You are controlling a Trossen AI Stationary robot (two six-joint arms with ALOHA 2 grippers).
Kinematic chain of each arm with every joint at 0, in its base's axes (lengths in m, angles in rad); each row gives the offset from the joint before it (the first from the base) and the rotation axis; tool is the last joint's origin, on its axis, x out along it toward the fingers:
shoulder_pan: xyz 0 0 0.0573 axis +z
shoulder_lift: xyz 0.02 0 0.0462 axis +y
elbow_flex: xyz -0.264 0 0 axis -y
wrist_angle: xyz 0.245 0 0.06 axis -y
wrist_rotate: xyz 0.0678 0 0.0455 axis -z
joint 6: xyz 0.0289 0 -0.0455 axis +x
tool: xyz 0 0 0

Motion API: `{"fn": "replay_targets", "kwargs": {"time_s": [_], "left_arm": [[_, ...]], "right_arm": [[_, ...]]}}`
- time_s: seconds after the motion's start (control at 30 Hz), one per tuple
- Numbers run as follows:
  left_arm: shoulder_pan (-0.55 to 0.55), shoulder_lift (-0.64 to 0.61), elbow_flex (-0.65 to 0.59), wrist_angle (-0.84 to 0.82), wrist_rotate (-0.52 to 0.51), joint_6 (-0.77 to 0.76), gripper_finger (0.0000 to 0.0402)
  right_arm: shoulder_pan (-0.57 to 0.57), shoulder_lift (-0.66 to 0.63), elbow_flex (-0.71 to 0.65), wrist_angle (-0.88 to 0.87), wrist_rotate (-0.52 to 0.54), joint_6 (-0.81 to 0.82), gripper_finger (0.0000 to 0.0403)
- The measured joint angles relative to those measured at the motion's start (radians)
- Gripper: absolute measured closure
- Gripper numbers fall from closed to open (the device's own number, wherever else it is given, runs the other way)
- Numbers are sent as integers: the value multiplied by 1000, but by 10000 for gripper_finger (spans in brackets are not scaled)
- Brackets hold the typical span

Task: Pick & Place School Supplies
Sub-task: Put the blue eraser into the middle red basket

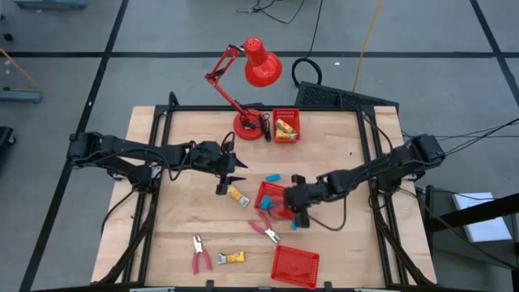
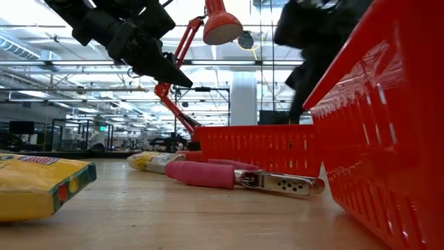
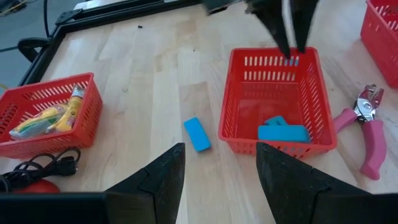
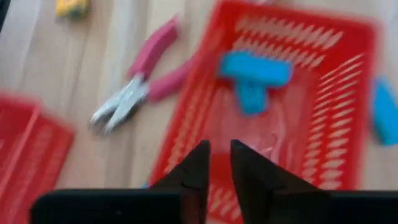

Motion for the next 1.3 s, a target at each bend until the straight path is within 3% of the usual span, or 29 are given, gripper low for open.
{"fn": "replay_targets", "kwargs": {"time_s": [0.27,0.43,0.57,0.8,1.03,1.3], "left_arm": [[5,0,0,-4,0,7,204],[12,0,0,-5,0,1,204],[11,0,0,-6,0,1,204],[12,0,0,-6,0,2,204],[12,0,0,-6,0,-7,204],[12,0,0,-7,0,-3,204]], "right_arm": [[136,0,144,-291,182,-42,208],[207,-1,164,-417,229,-46,162],[274,12,131,-424,225,-79,160],[349,61,128,-440,227,-300,182],[339,168,128,-439,229,-504,176],[285,216,131,-384,230,-571,176]]}}
